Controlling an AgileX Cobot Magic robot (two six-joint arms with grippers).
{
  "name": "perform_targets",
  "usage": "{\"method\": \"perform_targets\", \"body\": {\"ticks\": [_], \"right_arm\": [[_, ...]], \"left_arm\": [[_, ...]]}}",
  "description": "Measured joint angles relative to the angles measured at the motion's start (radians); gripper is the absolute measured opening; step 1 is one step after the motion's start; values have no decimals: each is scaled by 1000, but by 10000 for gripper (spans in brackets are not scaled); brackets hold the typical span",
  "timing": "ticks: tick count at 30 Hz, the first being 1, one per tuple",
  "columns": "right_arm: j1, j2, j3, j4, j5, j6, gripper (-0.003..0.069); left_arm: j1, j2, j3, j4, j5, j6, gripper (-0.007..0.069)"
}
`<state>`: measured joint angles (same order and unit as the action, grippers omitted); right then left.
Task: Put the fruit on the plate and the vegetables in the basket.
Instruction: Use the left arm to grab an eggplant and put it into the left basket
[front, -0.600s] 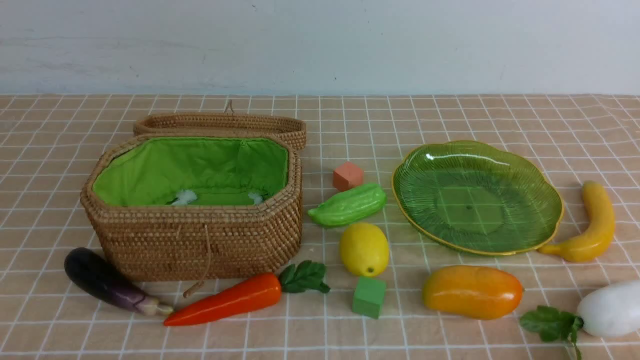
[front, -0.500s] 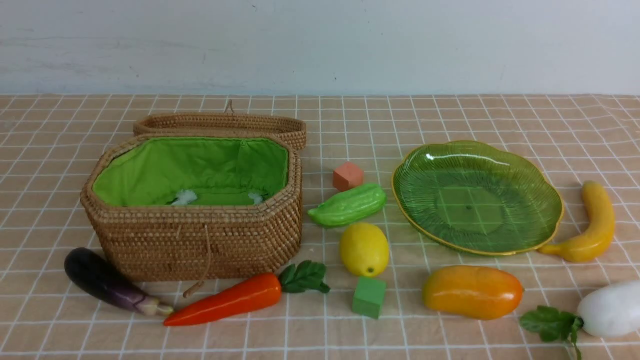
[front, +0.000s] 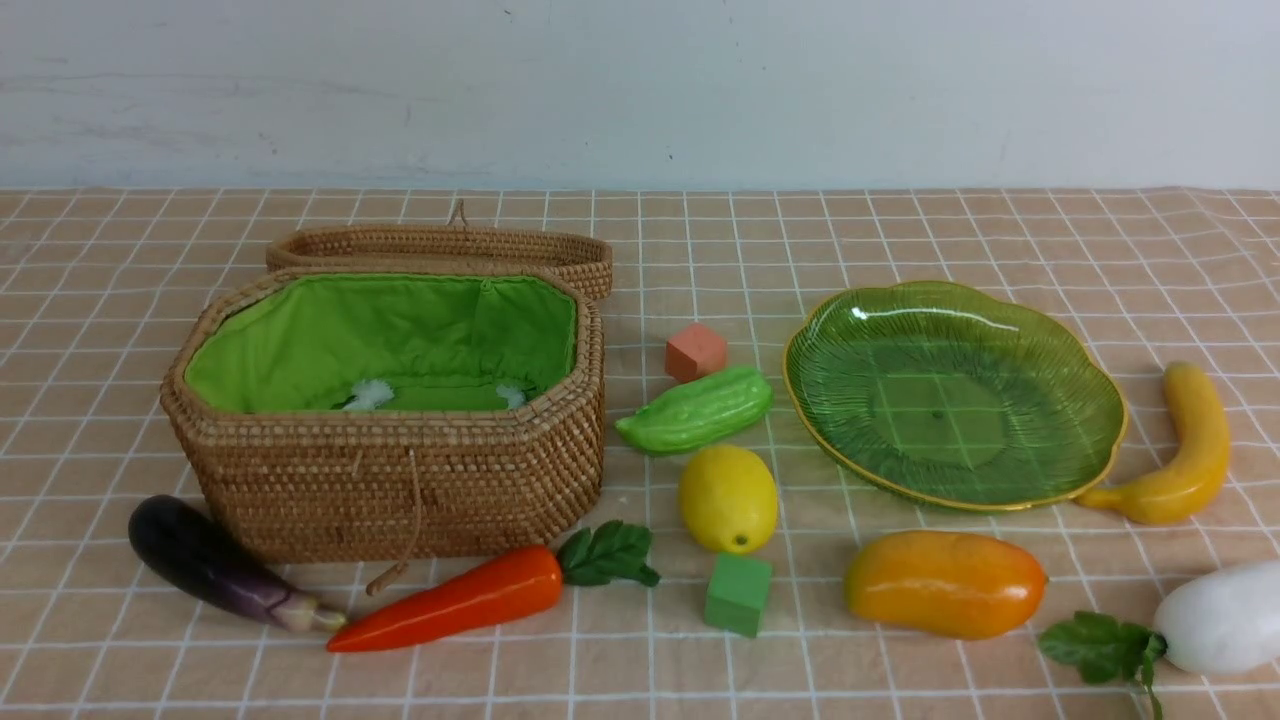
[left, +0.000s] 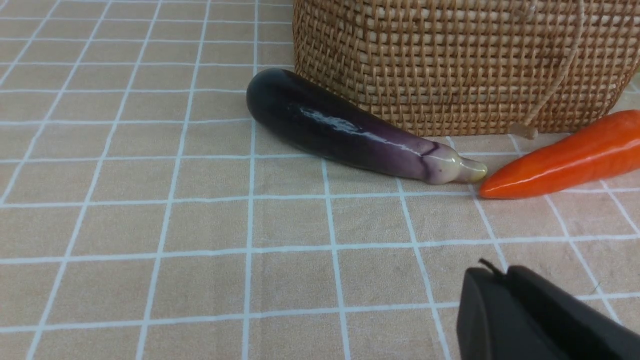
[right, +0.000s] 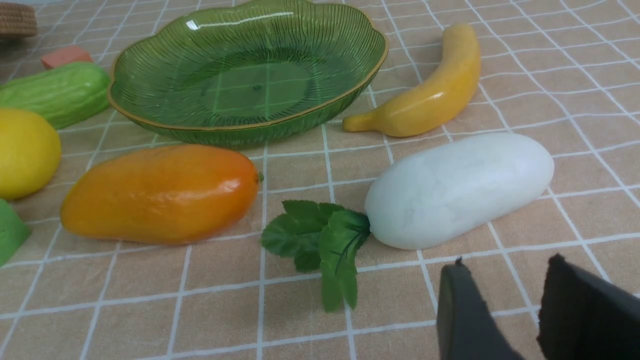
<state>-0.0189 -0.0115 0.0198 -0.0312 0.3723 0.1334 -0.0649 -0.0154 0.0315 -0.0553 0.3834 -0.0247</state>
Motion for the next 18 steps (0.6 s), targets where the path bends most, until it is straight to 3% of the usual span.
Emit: {"method": "perform_targets", "body": {"ticks": [6, 11, 18], "right_arm": [[0, 0, 0, 0, 0, 0, 242], [0, 0, 0, 0, 0, 0, 242], [0, 0, 0, 0, 0, 0, 242]], "left_arm": [[0, 0, 0, 24, -6, 19, 39], [0, 0, 0, 218, -146, 143, 43], [0, 0, 0, 210, -281, 133, 52]]}}
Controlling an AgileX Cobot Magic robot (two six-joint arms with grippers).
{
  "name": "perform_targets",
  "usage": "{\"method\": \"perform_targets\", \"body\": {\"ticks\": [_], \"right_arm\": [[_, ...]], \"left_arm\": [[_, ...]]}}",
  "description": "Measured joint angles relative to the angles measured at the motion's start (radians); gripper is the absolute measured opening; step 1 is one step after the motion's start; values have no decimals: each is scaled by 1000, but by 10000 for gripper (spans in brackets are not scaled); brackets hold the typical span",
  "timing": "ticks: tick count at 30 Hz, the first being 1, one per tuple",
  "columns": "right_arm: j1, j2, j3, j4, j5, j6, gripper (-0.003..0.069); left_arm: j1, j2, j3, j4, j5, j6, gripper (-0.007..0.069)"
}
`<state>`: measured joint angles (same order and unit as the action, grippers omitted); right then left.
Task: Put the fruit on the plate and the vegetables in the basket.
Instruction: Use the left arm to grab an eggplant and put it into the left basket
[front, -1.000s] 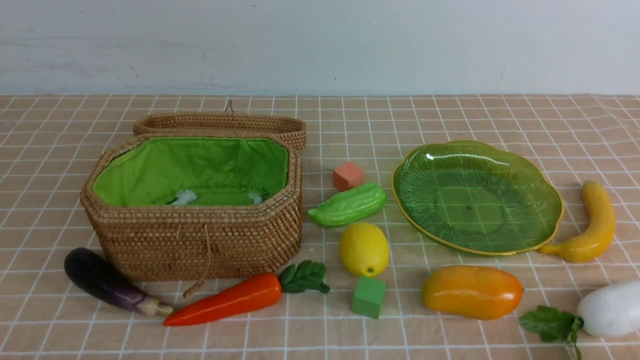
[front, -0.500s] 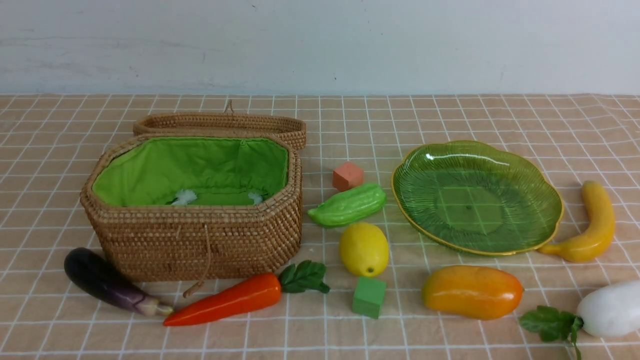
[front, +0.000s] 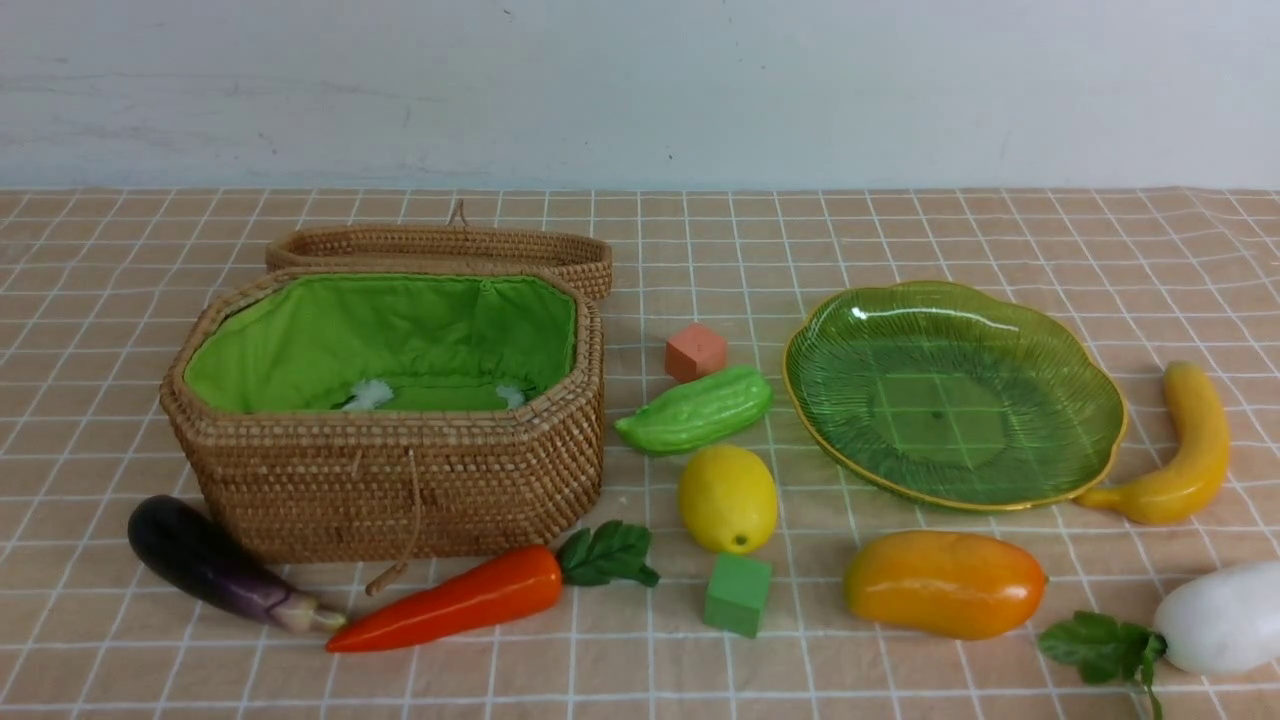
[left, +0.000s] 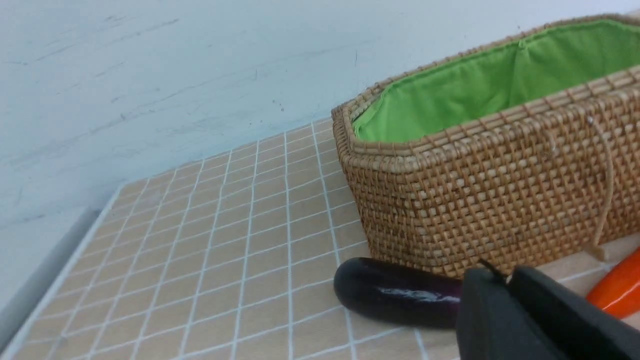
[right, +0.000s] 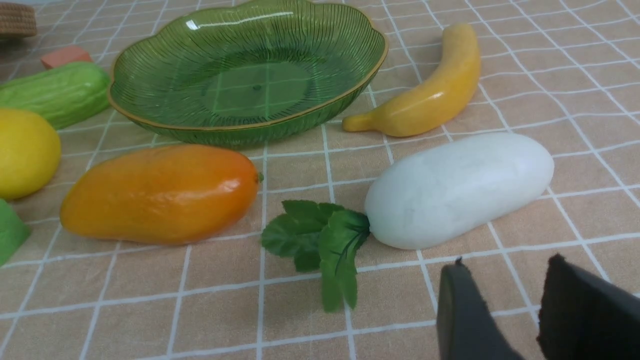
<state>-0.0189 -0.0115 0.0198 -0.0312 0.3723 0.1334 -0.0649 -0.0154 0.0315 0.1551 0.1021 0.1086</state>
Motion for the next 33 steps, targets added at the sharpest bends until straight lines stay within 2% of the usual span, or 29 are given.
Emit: {"method": "perform_targets", "body": {"ticks": [2, 4, 5, 7, 9, 10, 12, 16, 19, 21, 23, 29, 31, 33], "right_arm": [[0, 0, 0, 0, 0, 0, 242], [0, 0, 0, 0, 0, 0, 242], [0, 0, 0, -2, 0, 0, 242], [0, 0, 0, -5, -9, 5, 242], [0, 0, 2, 31, -23, 38, 242], [0, 0, 2, 31, -23, 38, 242], [0, 0, 6, 140, -54, 126, 242], [0, 0, 6, 280, -118, 240, 242], [0, 0, 6, 361, -158, 295, 242], [0, 0, 6, 373, -170, 300, 242], [0, 0, 6, 386, -188, 308, 242], [29, 0, -71, 387, -148, 282, 248], [67, 16, -179, 386, -13, 228, 255], [83, 41, -225, 386, 56, 207, 255]], "left_arm": [[0, 0, 0, -50, 0, -60, 55], [0, 0, 0, -206, 1, -210, 58], [0, 0, 0, -219, 1, -223, 58], [0, 0, 0, -385, -13, -402, 60], [0, 0, 0, -472, -35, -497, 60], [0, 0, 0, -481, -41, -507, 60], [0, 0, 0, -555, -75, -591, 60], [0, 0, 0, -597, -95, -624, 60], [0, 0, -34, -602, 5, -629, 35], [0, 1, -65, -601, 57, -627, 10], [0, 52, -154, -584, 175, -591, -13], [0, 289, -368, -551, 445, -370, -13], [0, 468, -511, -537, 616, -219, -13], [0, 549, -556, -535, 681, -160, -13]]}}
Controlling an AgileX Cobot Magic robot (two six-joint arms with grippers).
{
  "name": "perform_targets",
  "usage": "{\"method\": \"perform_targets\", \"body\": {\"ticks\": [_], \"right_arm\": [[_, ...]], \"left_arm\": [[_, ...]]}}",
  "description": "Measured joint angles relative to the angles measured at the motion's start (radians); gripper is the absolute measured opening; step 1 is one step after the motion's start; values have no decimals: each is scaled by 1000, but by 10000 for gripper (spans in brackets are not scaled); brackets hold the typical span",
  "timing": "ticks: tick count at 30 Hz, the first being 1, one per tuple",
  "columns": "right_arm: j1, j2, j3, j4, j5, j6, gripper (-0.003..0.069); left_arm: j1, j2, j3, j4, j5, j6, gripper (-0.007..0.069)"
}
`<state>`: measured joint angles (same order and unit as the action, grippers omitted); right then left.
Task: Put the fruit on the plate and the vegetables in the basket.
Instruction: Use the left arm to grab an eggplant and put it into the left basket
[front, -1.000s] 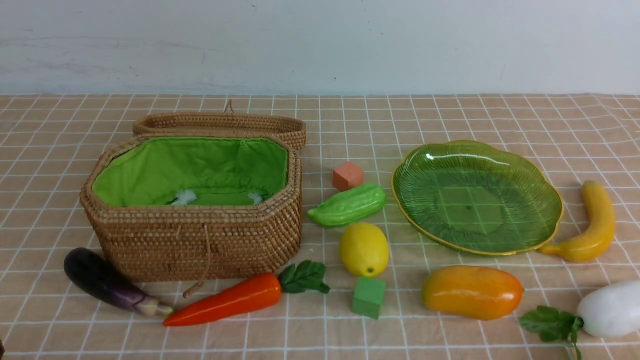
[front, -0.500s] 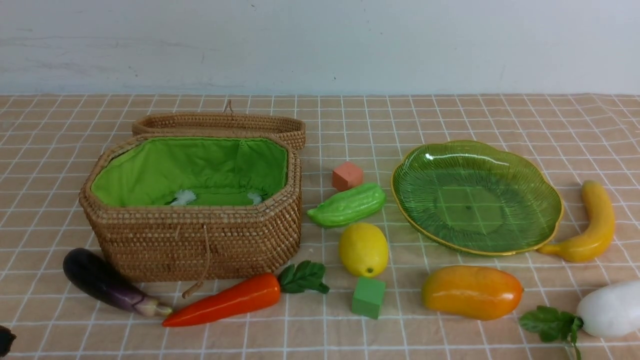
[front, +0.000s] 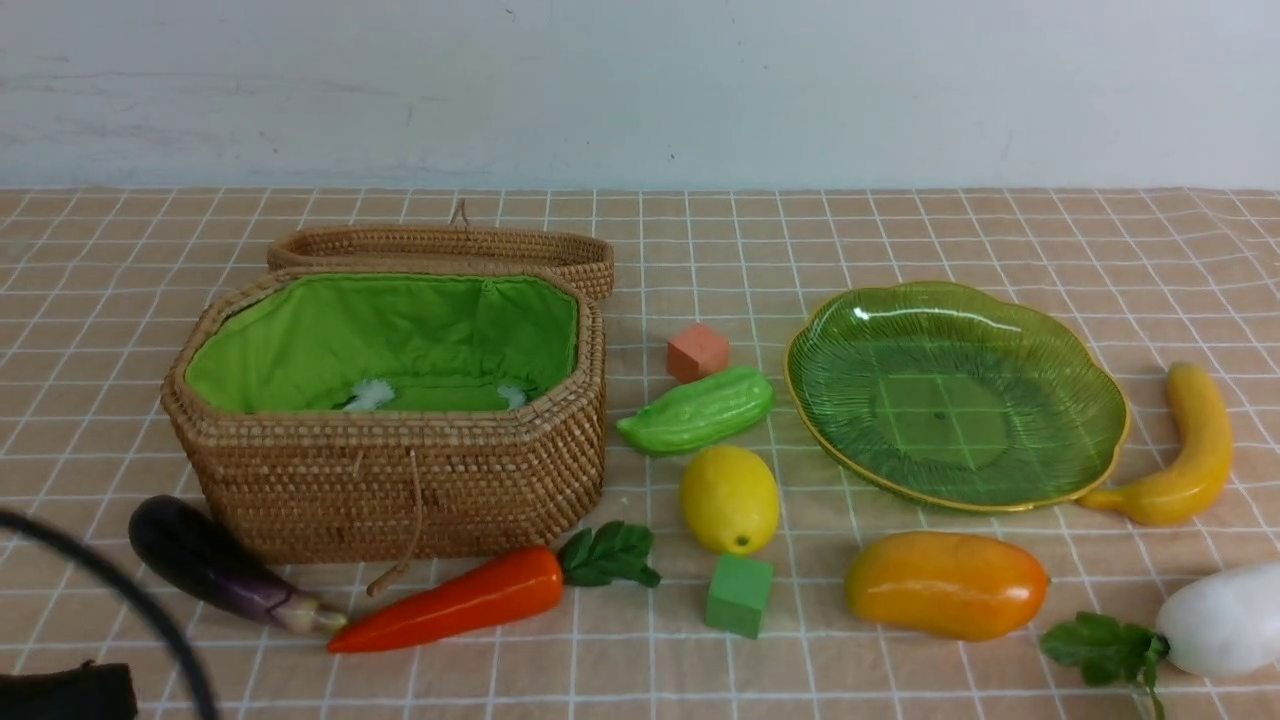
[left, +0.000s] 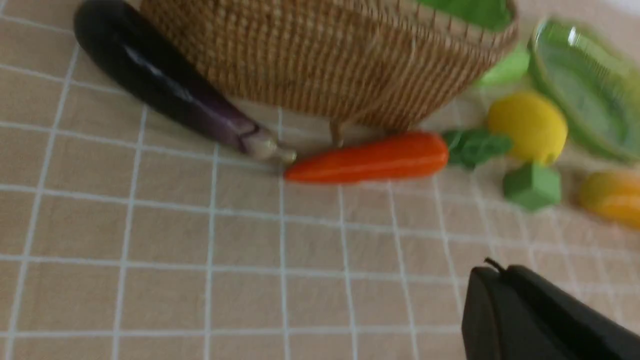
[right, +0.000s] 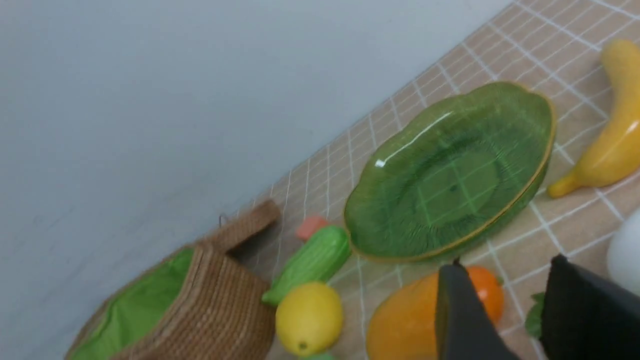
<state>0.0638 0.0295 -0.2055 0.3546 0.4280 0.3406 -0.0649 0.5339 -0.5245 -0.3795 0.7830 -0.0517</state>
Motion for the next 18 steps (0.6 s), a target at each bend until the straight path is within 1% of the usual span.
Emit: {"method": "perform_targets", "body": {"ticks": [1, 2, 3, 4, 5, 7, 9, 11, 14, 17, 18], "right_arm": [[30, 69, -78, -2, 119, -42, 253], [33, 77, -98, -4, 150, -54, 252], [61, 162, -192, -12, 283, -115, 241], [73, 217, -256, -23, 364, -156, 232], [79, 260, -307, -31, 427, -187, 224], [80, 299, -356, -39, 484, -216, 216], [81, 367, -452, -61, 583, -277, 201], [81, 407, -518, -80, 635, -328, 194], [81, 431, -561, -90, 650, -383, 192], [81, 438, -569, -94, 639, -411, 192], [81, 441, -569, -100, 621, -417, 192]], "left_arm": [[0, 94, -56, 3, 57, 52, -13], [0, 119, -71, 3, 64, 52, -13], [0, 226, -129, 6, 99, 72, -13], [0, 276, -157, 7, 102, 72, -13], [0, 329, -185, 13, 103, 68, -13], [0, 367, -204, 24, 102, 60, -13], [0, 433, -233, 50, 101, 43, -13], [0, 479, -243, 79, 95, 41, -13], [0, 533, -244, 127, 89, 59, -13], [0, 572, -244, 148, 89, 138, -13], [0, 589, -244, 147, 89, 196, -13]]}}
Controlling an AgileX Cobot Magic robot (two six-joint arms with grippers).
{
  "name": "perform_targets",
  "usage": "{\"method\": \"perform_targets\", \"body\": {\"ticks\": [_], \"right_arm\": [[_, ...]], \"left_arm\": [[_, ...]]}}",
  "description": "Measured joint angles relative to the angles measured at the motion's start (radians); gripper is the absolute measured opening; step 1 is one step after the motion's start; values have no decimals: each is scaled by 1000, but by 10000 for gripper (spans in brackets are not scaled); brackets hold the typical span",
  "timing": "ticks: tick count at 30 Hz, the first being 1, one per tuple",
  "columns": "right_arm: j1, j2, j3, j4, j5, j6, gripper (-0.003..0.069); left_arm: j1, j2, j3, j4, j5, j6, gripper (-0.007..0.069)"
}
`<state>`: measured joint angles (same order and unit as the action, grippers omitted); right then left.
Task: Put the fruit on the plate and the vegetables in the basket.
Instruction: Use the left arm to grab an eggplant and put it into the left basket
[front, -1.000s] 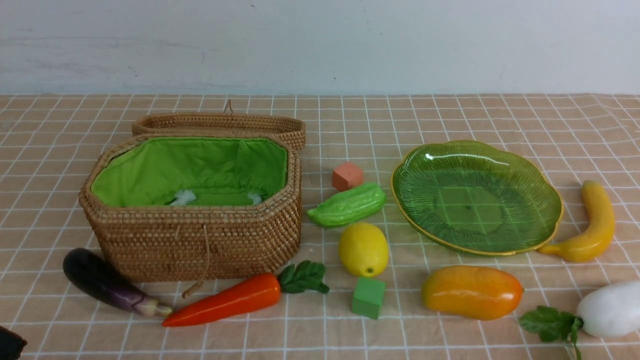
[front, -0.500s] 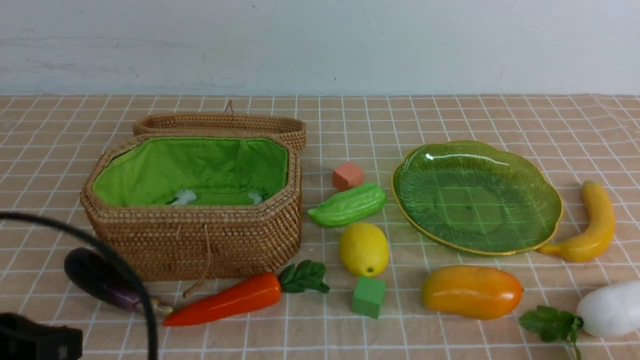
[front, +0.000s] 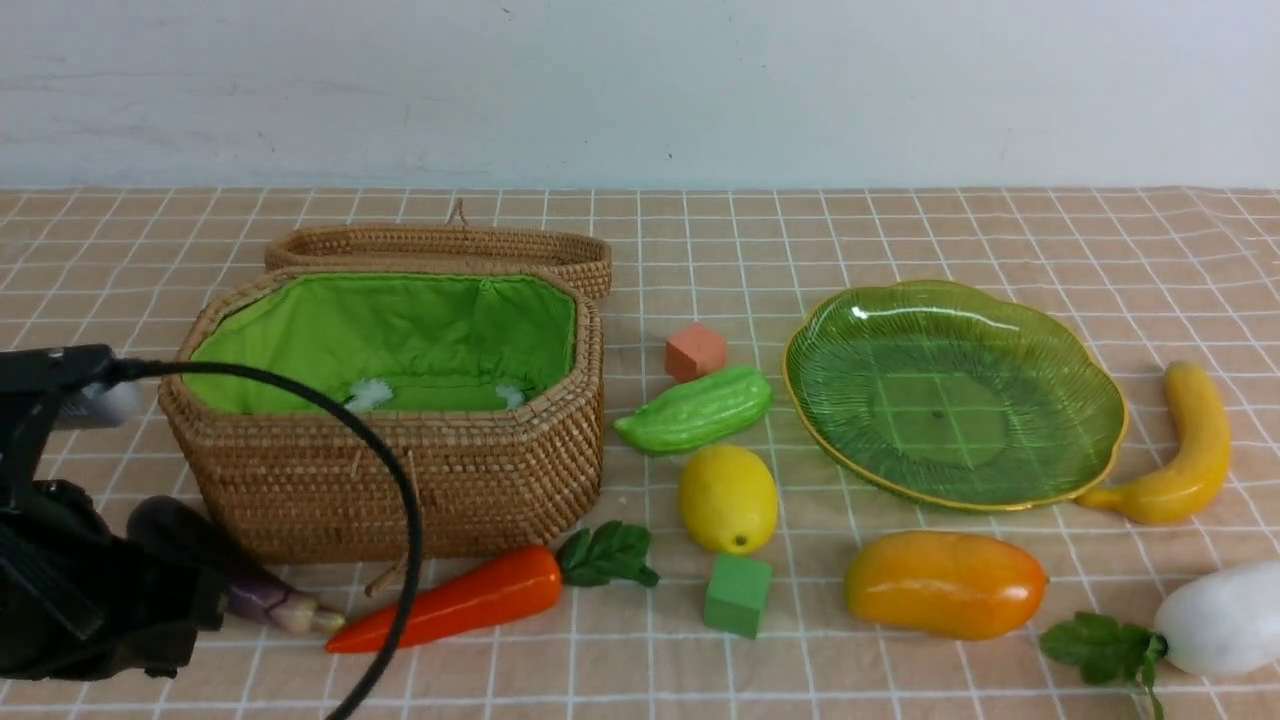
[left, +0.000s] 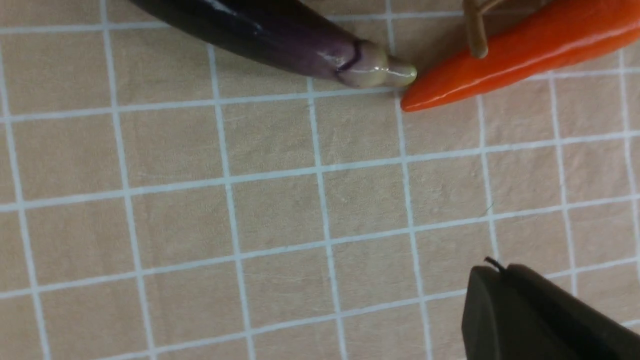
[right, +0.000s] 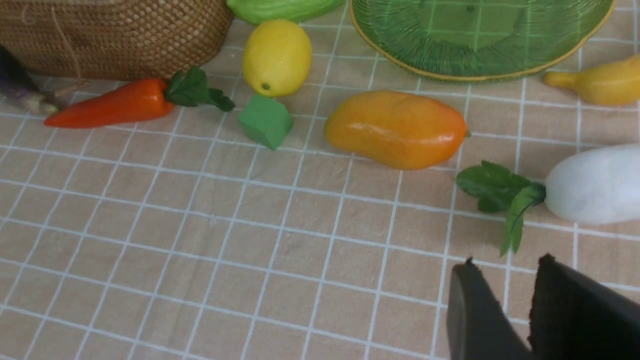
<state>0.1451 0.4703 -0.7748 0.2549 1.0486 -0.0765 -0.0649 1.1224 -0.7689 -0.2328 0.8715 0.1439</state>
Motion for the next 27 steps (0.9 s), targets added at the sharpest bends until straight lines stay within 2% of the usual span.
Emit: {"method": "perform_targets", "body": {"ticks": [3, 8, 13, 16, 18, 19, 20, 21, 25, 27], "right_arm": [[0, 0, 0, -2, -34, -15, 192], [0, 0, 0, -3, -53, -62, 192], [0, 0, 0, -3, -53, -74, 194], [1, 0, -1, -3, -53, -74, 195], [1, 0, -1, -3, -59, -75, 196], [1, 0, -1, -3, -60, -75, 196], [1, 0, -1, -3, -63, -75, 197], [1, 0, -1, -3, -65, -75, 199], [1, 0, -1, -3, -67, -76, 200], [1, 0, -1, -5, -67, -77, 202]], "left_arm": [[0, 4, 0, -19, 1, 21, -13], [45, 5, -2, 43, -51, -203, -13], [129, 34, -1, 77, -104, -264, -13], [130, 67, -1, 57, -121, -144, -13], [79, 101, -1, 13, -137, 87, -13], [73, 104, -1, 9, -137, 87, -13], [24, 126, -1, -5, -137, 258, -13], [-11, 142, -1, -5, -131, 366, -13], [-111, 198, -1, 55, -89, 710, -6], [-141, 217, -1, 118, -67, 848, 36]]}}
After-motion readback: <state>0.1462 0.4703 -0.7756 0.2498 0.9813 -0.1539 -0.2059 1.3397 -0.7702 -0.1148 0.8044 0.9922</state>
